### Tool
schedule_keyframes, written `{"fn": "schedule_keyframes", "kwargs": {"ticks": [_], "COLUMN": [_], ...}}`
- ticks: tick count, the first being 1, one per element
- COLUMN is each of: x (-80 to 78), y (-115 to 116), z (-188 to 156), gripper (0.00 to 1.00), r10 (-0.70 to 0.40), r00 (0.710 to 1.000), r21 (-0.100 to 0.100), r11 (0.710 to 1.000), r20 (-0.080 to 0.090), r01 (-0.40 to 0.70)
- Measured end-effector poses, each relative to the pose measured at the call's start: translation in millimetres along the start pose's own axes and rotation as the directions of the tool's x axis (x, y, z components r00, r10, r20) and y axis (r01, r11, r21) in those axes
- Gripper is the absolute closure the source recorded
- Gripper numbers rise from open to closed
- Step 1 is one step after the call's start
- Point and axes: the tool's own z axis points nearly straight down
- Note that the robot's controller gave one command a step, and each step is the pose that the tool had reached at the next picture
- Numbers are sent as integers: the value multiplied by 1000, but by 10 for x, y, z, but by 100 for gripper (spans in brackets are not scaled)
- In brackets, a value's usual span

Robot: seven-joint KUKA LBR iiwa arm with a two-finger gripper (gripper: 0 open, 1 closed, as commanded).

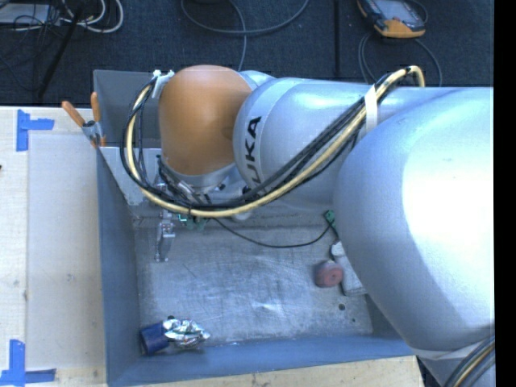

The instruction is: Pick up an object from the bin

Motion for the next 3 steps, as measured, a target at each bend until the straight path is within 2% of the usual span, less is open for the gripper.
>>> {"fn": "schedule_keyframes", "kwargs": {"ticks": [1,2,3], "x": [289,1141,1361], "y": [-32,-199,-979], "z": [694,748,664], "gripper": [0,0,0], "r10": [-490,-539,-534], "r00": [871,842,845], "r21": [0,1,7], "r11": [871,842,845], "r20": [0,7,15], "r01": [490,539,534]}}
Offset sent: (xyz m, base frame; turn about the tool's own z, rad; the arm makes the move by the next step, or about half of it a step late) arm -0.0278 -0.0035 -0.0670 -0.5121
